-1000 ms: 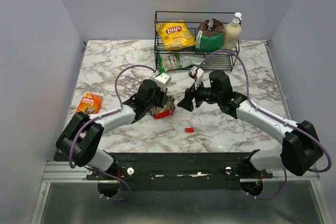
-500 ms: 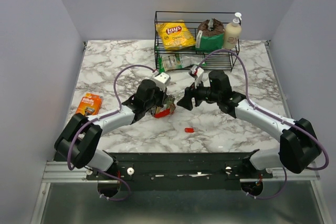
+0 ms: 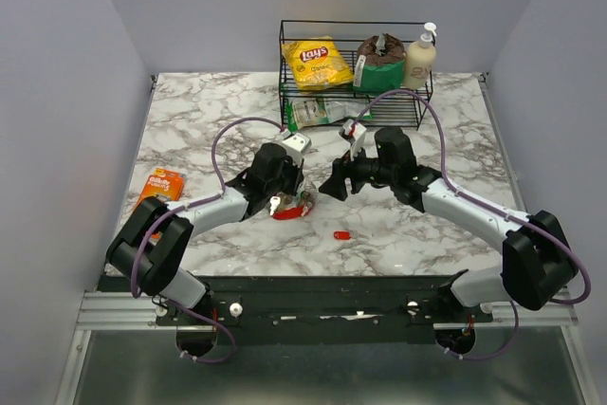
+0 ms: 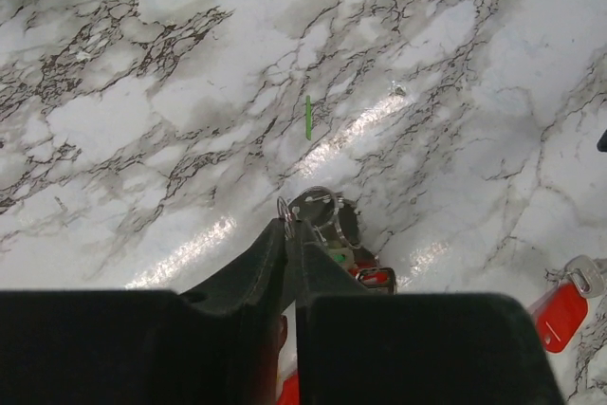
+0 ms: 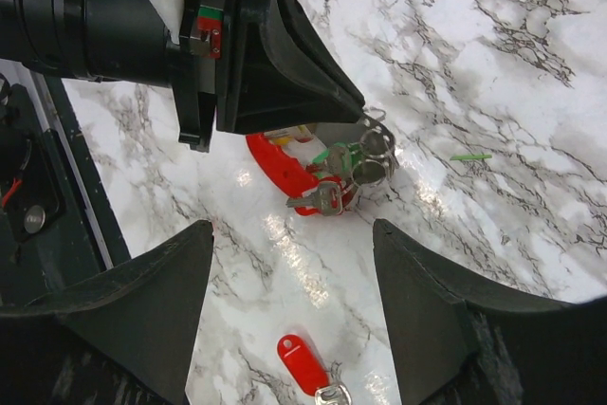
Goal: Put the keys on the keyring
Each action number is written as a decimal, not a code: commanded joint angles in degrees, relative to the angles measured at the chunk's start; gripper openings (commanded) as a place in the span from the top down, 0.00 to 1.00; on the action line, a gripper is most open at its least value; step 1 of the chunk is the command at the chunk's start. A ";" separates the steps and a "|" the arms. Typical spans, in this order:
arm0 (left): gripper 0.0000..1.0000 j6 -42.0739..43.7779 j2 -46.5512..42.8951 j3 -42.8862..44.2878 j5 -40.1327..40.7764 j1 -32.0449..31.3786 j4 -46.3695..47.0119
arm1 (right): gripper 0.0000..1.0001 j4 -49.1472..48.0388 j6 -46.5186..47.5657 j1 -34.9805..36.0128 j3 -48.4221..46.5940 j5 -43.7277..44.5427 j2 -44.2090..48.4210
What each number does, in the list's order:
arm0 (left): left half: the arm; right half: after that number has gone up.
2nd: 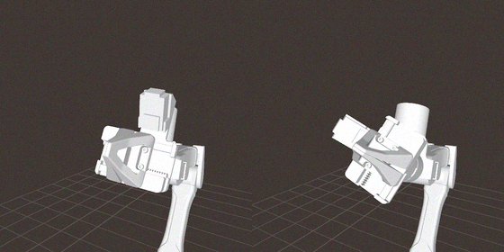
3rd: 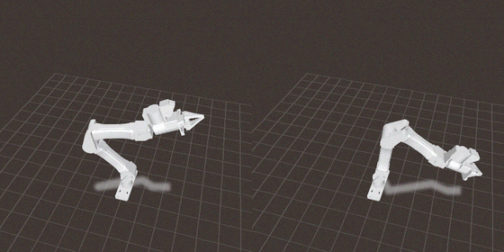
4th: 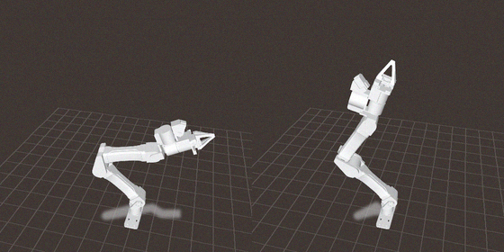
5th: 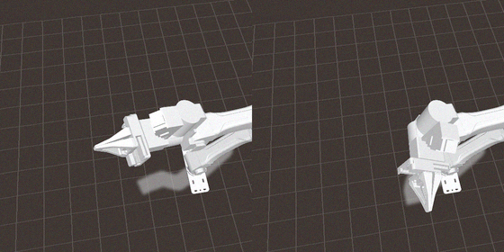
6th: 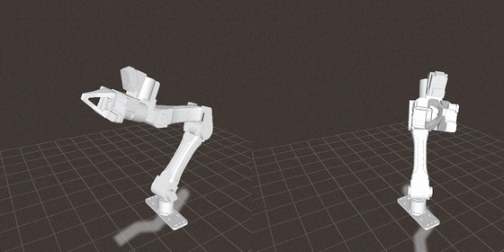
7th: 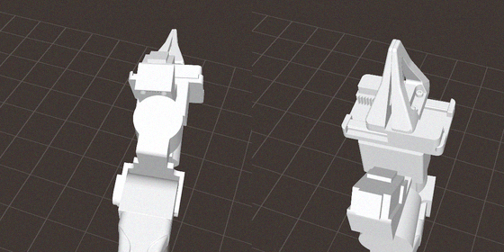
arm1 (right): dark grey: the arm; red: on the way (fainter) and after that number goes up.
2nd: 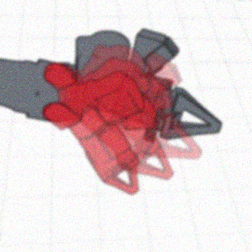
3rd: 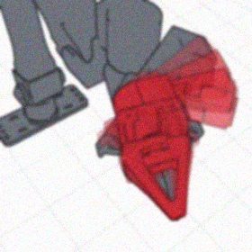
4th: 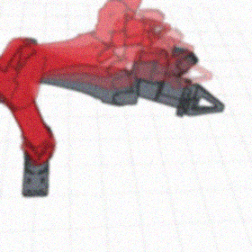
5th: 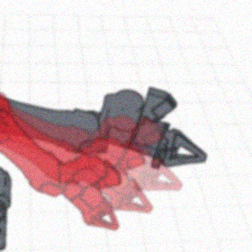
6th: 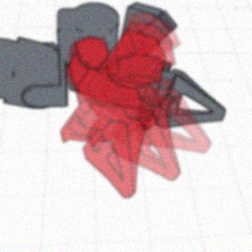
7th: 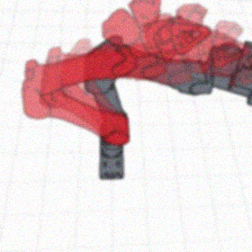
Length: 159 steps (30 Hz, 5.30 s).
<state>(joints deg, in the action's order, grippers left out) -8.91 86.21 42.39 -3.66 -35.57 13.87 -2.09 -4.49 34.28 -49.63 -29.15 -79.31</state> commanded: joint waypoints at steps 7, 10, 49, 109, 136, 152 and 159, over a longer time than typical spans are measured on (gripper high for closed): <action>0.65 -0.76 -0.52 2.25 -0.03 0.33 -1.30 | 0.23 -1.08 -0.25 -0.09 0.06 -1.35 -1.11; 0.58 -1.29 -1.66 2.34 0.84 0.33 -1.65 | 0.23 -0.90 -0.25 -0.18 -0.03 -1.35 -1.02; 0.60 -47.55 -25.40 -20.61 -2.86 23.36 -22.29 | 0.23 -0.55 0.45 -0.18 -1.09 -6.27 -2.34; 0.71 -10.78 8.27 12.54 26.61 -4.07 -43.32 | 0.23 4.20 -5.79 -2.47 -4.87 -4.25 -6.74; 0.62 -18.16 -10.70 2.79 4.46 13.06 -29.96 | 0.23 4.72 -4.65 -2.64 -6.45 -5.31 -8.67; 0.62 -27.04 -8.17 -3.02 -14.36 23.44 -17.74 | 0.23 7.01 -4.83 -2.20 -12.86 -9.35 -15.17; 0.60 -30.02 -7.38 0.59 -11.54 27.83 -20.81 | 0.24 12.71 -1.67 1.92 -23.31 -0.59 -20.18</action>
<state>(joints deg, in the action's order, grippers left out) -36.32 78.17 39.75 -15.00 -11.57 -6.57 6.39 -8.93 33.52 -66.35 -35.18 -96.27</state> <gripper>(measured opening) 0.384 0.764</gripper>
